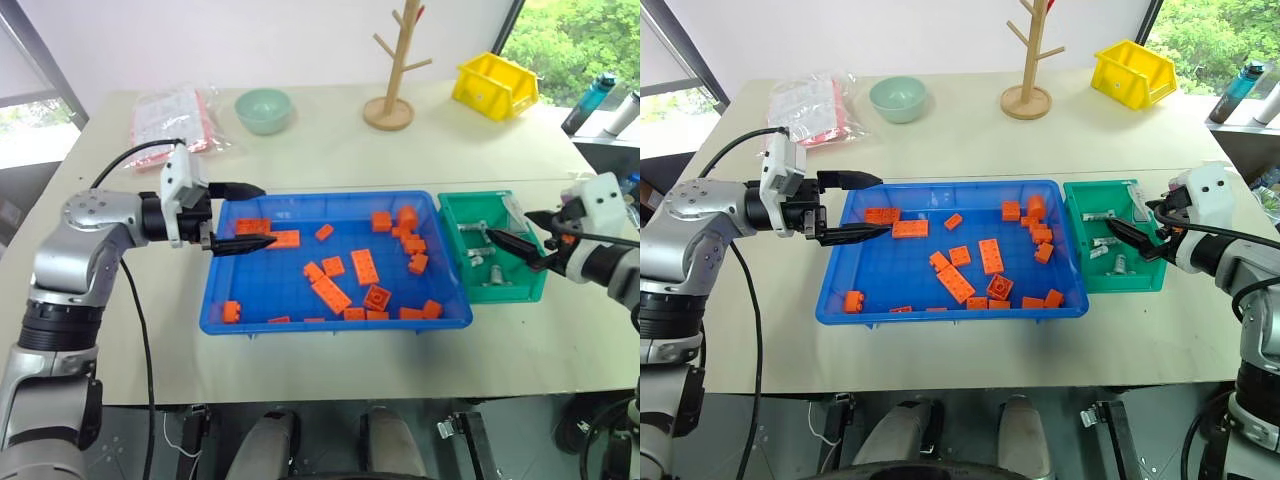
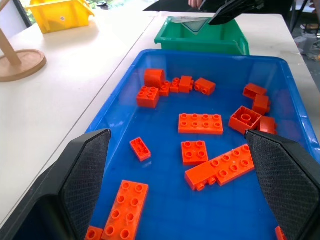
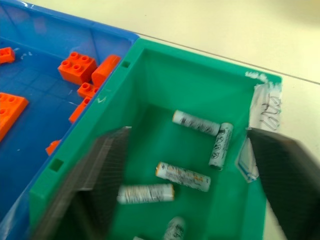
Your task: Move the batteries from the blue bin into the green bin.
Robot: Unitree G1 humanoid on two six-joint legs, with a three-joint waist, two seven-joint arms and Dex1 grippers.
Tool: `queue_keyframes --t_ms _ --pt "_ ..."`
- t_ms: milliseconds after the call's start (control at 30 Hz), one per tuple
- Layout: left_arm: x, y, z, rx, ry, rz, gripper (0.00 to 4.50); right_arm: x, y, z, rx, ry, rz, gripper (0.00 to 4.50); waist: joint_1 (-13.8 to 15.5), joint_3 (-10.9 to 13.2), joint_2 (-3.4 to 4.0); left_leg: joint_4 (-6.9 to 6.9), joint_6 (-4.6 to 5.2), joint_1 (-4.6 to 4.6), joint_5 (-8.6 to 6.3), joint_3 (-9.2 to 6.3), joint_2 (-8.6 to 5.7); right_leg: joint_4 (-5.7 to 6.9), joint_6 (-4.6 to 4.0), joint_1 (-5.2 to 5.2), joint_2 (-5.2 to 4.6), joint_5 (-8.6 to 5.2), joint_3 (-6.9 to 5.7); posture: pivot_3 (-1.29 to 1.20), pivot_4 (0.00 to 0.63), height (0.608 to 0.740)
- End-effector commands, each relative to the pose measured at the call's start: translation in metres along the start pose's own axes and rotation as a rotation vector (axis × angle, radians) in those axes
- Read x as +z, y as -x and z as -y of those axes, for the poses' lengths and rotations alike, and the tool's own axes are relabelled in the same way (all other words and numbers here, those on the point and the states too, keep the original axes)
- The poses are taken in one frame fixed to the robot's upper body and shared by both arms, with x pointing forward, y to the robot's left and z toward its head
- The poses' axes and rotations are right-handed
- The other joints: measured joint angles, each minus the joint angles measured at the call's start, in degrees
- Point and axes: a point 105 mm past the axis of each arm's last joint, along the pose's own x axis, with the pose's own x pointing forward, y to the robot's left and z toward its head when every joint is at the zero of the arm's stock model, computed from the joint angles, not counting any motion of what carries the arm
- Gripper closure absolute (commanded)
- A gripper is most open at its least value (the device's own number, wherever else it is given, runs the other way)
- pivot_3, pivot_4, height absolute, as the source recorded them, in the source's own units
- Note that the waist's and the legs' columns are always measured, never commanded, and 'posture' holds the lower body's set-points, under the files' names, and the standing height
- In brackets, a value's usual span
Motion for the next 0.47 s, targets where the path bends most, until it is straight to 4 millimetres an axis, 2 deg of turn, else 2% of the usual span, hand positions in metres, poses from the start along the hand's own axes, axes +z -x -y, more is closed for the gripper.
queue_keyframes --t_ms 33,100,233,300,400,467 --pt "0.007 0.021 -0.006 0.064 -0.02 -0.006 0.0 0.016 0.034 0.015 0.075 0.115 0.027 0.7 0.25 0.0 0.0 -0.01 0.0 0.0 0.0 -0.02 -0.01 -0.01 0.0 0.01 0.01 0.0 0.0 0.0 0.15 0.719" --pt "0.008 0.028 -0.007 0.081 -0.01 -0.012 0.0 0.013 0.045 0.02 0.117 0.143 0.003 0.7 0.3 0.0 -0.01 -0.03 0.02 0.0 -0.01 -0.05 -0.01 -0.1 0.0 0.07 0.02 0.0 -0.02 0.0 0.15 0.719" --pt "0.006 0.059 -0.009 0.132 -0.001 -0.072 0.0 -0.002 0.083 0.037 0.238 0.192 -0.119 0.7 0.16 0.0 -0.02 -0.02 0.03 0.05 -0.02 -0.02 0.03 -0.19 0.0 0.13 0.05 0.0 -0.04 0.0 0.15 0.719" --pt "0.005 0.072 -0.011 0.158 0.0 -0.098 0.0 -0.007 0.095 0.047 0.254 0.183 -0.154 0.7 -0.03 0.01 -0.01 -0.07 0.04 0.11 -0.02 0.05 0.04 -0.2 0.0 0.15 0.03 0.0 -0.03 0.0 0.15 0.719" --pt "0.005 0.088 -0.015 0.2 0.009 -0.123 0.0 -0.01 0.102 0.062 0.24 0.169 -0.16 0.7 -0.1 0.01 -0.01 -0.06 0.04 0.18 -0.02 0.09 0.1 -0.25 0.0 0.17 0.04 0.0 -0.03 0.0 0.15 0.719" --pt "0.005 0.094 -0.017 0.225 0.011 -0.127 0.0 -0.009 0.1 0.069 0.219 0.167 -0.136 0.7 -0.1 0.01 -0.01 -0.07 0.03 0.18 -0.02 0.11 0.13 -0.26 0.0 0.17 0.05 0.0 -0.03 0.0 0.15 0.719"
